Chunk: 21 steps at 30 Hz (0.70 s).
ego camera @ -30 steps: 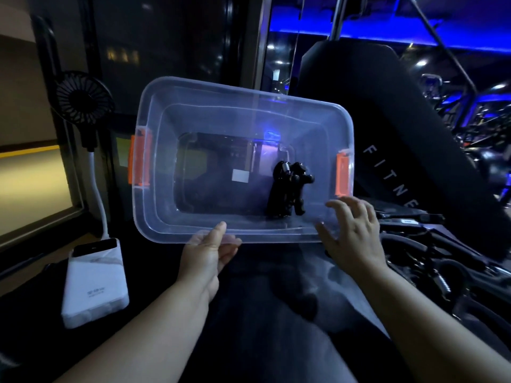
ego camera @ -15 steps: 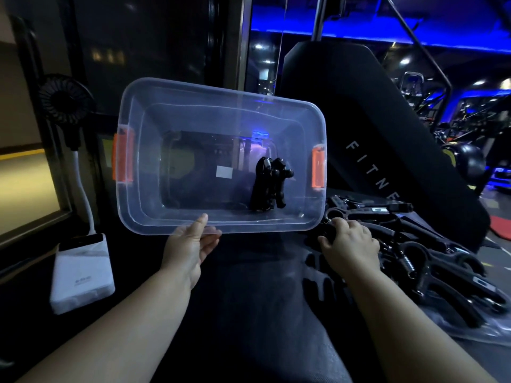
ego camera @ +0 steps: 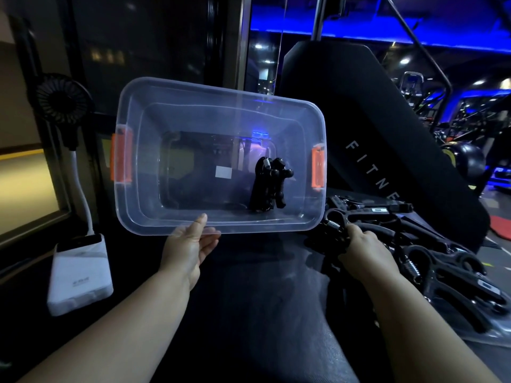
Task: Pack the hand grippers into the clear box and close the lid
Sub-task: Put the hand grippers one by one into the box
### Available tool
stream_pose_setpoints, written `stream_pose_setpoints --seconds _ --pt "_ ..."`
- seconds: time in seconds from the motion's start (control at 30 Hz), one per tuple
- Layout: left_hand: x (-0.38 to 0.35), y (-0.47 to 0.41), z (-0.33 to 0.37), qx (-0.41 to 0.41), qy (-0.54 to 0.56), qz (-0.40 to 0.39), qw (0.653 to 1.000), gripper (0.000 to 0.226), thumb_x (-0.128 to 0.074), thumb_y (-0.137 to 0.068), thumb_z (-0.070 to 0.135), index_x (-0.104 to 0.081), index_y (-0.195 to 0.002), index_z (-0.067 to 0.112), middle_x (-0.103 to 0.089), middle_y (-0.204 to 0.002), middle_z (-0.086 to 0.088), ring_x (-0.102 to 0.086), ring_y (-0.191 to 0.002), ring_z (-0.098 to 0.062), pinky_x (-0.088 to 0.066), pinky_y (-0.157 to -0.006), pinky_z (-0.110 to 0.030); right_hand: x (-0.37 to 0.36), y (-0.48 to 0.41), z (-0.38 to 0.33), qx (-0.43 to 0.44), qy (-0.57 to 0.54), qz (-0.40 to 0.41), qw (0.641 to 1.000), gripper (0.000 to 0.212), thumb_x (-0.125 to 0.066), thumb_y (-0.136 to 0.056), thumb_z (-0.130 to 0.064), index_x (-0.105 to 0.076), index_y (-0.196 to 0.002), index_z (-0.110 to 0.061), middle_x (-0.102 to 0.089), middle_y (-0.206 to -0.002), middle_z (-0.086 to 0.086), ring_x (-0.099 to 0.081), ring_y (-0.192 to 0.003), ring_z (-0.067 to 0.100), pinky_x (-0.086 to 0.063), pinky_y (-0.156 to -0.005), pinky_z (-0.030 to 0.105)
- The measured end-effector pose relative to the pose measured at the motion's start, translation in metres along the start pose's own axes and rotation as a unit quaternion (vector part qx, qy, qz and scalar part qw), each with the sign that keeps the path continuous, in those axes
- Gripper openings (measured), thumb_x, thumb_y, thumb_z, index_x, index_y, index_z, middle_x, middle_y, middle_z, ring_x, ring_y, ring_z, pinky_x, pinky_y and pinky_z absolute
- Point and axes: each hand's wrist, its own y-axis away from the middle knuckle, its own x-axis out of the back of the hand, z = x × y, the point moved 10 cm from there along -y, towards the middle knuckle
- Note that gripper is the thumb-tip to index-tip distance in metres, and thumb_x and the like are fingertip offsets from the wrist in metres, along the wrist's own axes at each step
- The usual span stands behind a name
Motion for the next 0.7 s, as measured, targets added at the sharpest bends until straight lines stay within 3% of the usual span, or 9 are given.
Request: stream_pose_setpoints --seconds 0.17,0.4,0.57,0.7 --pt "-0.001 0.0 0.0 -0.003 0.0 -0.003 1.0 0.016 -0.063 -0.09 0.025 -0.053 -0.085 0.015 -0.068 -0.058 0.001 -0.066 -0.07 -0.018 -0.053 -0.069 -0.029 0.0 0.0 0.004 -0.003 -0.033 0.007 0.999 0.057 -0.054 -0.085 -0.009 -0.037 -0.137 -0.024 -0.046 -0.124 0.015 -0.05 -0.113 0.034 -0.042 -0.087 0.038" --pt "0.0 -0.001 0.0 -0.005 -0.002 -0.003 1.0 0.016 -0.064 -0.09 0.025 -0.053 -0.087 0.014 -0.068 -0.059 0.0 -0.067 -0.066 -0.015 -0.054 -0.068 -0.029 0.004 0.011 0.015 -0.018 -0.018 0.006 1.0 0.046 -0.062 -0.082 -0.024 -0.045 -0.124 -0.021 -0.049 -0.118 0.012 -0.052 -0.11 0.034 -0.04 -0.083 0.035" --pt "-0.001 0.001 0.0 -0.008 -0.003 -0.007 1.0 0.016 -0.063 -0.09 0.025 -0.053 -0.086 0.014 -0.068 -0.058 0.002 -0.066 -0.067 -0.016 -0.053 -0.068 -0.028 0.006 0.021 0.017 -0.005 -0.012 0.029 0.999 0.023 -0.047 -0.089 -0.015 -0.051 -0.111 -0.016 -0.052 -0.114 0.011 -0.052 -0.108 0.034 -0.042 -0.085 0.037" --pt "-0.002 0.003 0.001 -0.011 -0.004 -0.005 1.0 0.016 -0.063 -0.091 0.025 -0.053 -0.085 0.015 -0.068 -0.06 0.001 -0.066 -0.071 -0.017 -0.053 -0.069 -0.028 0.01 0.027 0.015 0.002 -0.026 0.052 0.998 0.031 -0.044 -0.088 -0.008 -0.053 -0.115 -0.019 -0.052 -0.114 0.01 -0.052 -0.108 0.034 -0.042 -0.084 0.035"
